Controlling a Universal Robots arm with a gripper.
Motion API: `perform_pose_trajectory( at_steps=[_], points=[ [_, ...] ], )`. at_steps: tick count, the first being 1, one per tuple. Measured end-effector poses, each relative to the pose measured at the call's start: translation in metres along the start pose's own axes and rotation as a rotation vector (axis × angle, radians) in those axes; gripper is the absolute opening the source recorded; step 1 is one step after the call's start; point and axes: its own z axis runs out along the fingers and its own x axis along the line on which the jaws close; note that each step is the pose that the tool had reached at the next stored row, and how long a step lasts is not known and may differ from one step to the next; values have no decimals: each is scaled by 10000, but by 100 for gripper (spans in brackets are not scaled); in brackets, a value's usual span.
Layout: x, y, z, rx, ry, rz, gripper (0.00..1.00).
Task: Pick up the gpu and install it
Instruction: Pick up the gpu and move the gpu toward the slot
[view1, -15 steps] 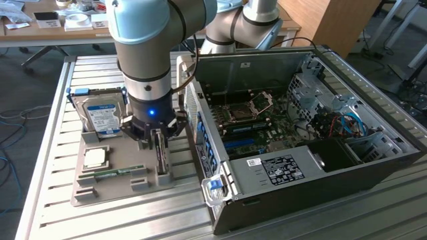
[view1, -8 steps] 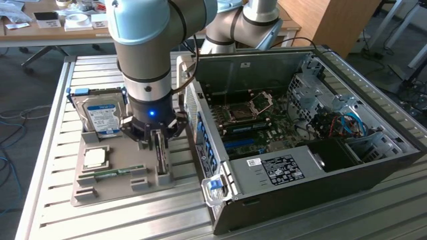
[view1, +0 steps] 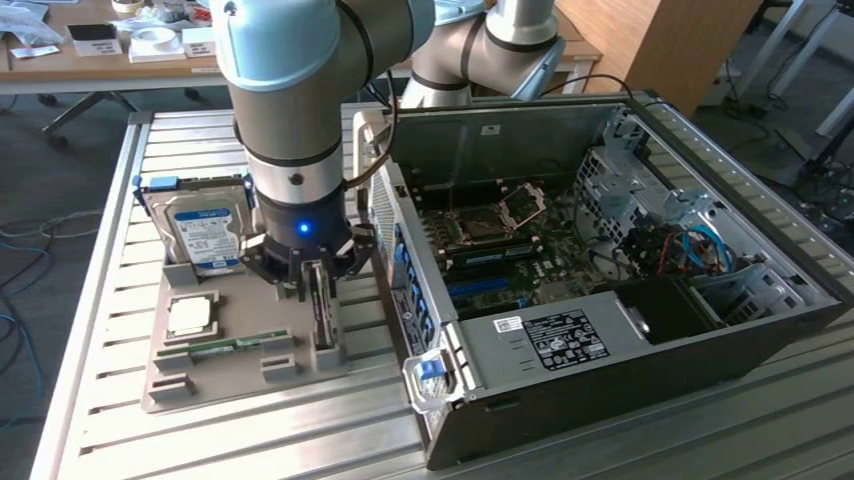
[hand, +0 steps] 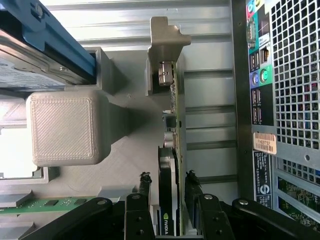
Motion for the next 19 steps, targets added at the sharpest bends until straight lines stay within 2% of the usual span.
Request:
perform_pose_trajectory(
  at_steps=[19],
  points=[
    [0, -9, 8, 0, 0, 0, 41]
  ],
)
